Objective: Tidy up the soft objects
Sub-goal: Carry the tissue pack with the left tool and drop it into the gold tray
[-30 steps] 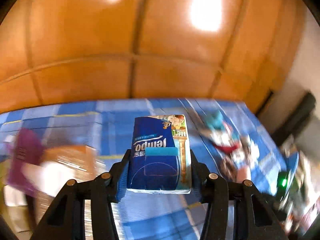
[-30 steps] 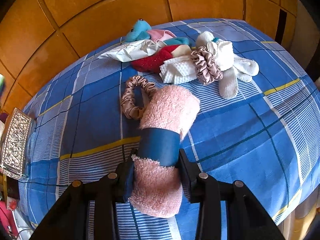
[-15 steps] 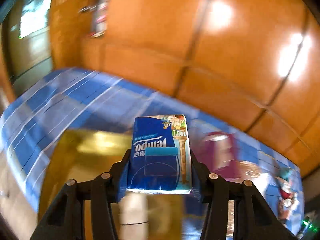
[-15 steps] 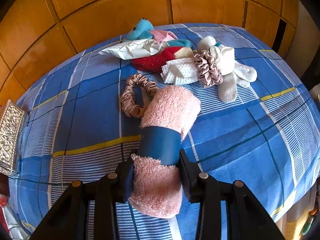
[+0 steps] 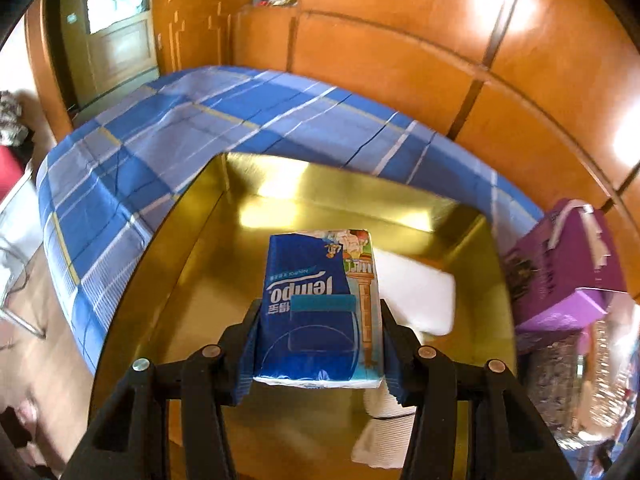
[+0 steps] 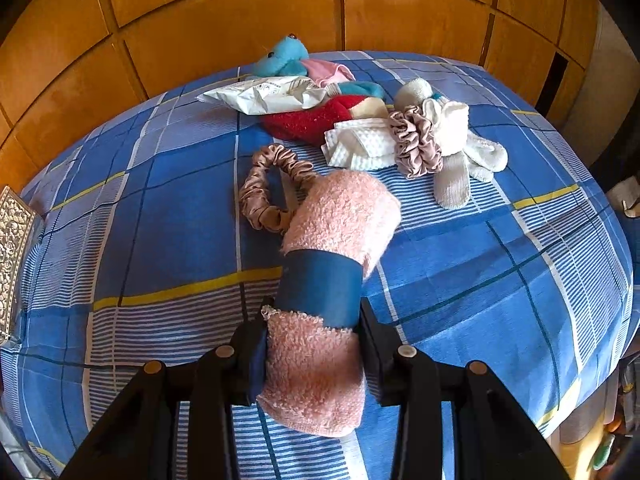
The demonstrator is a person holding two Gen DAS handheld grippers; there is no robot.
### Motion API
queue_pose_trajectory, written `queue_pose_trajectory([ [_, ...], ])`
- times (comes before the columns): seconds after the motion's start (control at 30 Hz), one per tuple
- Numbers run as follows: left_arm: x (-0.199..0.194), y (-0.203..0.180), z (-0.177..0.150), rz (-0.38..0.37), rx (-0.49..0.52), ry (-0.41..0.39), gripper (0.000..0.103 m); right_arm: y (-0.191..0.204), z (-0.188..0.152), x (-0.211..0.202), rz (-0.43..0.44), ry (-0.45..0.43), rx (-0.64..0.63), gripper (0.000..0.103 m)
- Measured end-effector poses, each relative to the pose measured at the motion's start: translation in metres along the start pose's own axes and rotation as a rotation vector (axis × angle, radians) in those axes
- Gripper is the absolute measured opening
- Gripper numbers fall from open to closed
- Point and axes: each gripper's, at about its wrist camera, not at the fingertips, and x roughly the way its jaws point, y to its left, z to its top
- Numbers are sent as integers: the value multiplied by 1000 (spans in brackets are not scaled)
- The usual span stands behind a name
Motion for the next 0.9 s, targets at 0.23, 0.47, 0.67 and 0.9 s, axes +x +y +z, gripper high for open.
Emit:
queue_pose_trajectory([
  [0.23,18,1,1,47,13,15,58,0,-1,0,-16,7,-7,39],
  [0.47,0,-14,9,50,63,-68,78,4,0,1,-36,5,-12,39],
  [0.67,-47,-30,-1,10,121,-197,90,6,2,1,-47,0,7,38],
  [0.9,-83,-44,-24,-40,176,-253,90,18,12,-4,17,-7,25,35],
])
